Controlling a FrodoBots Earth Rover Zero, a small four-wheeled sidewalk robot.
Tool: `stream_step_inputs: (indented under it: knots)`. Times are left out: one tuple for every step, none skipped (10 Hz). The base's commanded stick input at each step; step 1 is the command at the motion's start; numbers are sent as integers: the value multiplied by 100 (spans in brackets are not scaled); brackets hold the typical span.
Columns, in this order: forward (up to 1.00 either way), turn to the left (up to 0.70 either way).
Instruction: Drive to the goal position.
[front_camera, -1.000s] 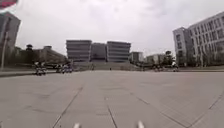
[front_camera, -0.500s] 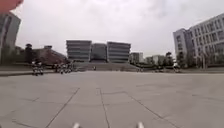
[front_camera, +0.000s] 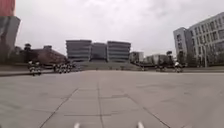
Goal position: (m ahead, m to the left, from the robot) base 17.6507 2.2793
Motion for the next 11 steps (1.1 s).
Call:
stream_step_inputs:
  knots:
    - [85, 0]
    - [85, 0]
    - [85, 0]
    - [85, 0]
    - [85, 0]
    - [85, 0]
    - [85, 0]
    - [85, 0]
    - [85, 0]
    - [85, 0]
    - [85, 0]
